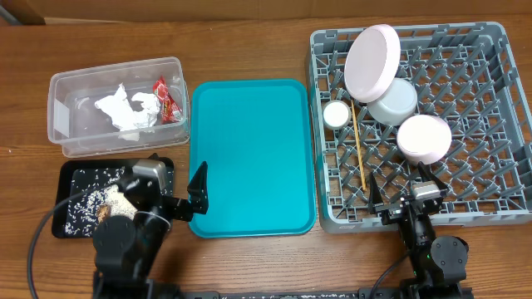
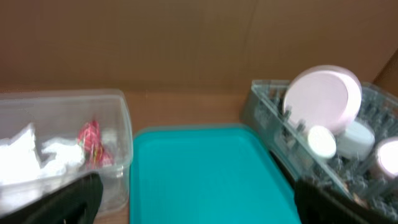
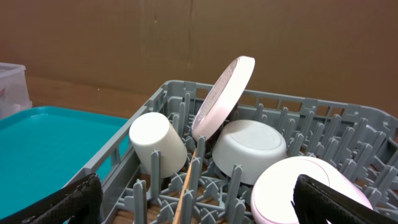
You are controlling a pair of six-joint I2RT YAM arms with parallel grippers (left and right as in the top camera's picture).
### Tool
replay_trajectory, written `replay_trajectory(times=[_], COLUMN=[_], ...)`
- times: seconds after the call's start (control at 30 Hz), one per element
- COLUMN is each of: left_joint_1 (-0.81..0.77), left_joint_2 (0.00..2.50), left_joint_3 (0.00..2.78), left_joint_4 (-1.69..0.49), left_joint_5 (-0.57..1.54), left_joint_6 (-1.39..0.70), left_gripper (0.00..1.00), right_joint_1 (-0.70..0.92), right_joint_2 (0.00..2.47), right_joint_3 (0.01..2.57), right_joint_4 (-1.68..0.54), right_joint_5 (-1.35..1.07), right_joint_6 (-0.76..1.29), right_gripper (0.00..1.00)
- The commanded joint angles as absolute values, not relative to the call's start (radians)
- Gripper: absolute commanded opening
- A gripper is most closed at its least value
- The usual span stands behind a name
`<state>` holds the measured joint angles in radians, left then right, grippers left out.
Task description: Sort waste into correct bins and load items into the dishwasher
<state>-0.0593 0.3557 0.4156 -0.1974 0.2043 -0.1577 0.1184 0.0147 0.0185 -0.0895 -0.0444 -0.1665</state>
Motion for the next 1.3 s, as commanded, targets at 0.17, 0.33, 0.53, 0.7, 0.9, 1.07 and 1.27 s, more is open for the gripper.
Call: replay_trajectory(times=[0.17,0.33,0.53,0.7,0.9,1.07,1.27], left_joint_1=[-0.058,-0.043,0.005,0.028,0.027,0.026,0.026], left_joint_2=[0.215,0.14,0.056,0.002,0.003,0.003,0.003], left_joint_3=[0.159,0.075,0.004,0.005,0.005,0.005,0.005], left_joint_4=[0.092,0.109,0.093,-0.016,-0.077,-0.078,-0.077], left_joint_5=[0.143,0.104,0.104,0.069,0.033,0.004,0.017], left_joint_6=[-0.162,-0.162,-0.162,-0.16,-0.114,-0.056,-0.056], left_gripper=[1.0,1.0,1.0,1.0,1.0,1.0,1.0], right_joint_1=[0.124,0.124,0.124,0.124,0.124,0.124,0.124], right_joint_2=[0.003,0.003,0.003,0.003,0.003,0.003,0.003], right_joint_3=[0.008,0.008,0.008,0.008,0.008,0.008,0.008], right_joint_4=[-0.081,-0.081,-0.081,-0.081,-0.081,-0.081,-0.081], right_joint_5=[-0.043,-0.043,-0.043,-0.043,-0.043,-0.043,-0.043], right_joint_6=[-0.173,-0.172,-0.172,-0.172,-0.173,-0.172,-0.172], right_gripper=[1.0,1.0,1.0,1.0,1.0,1.0,1.0])
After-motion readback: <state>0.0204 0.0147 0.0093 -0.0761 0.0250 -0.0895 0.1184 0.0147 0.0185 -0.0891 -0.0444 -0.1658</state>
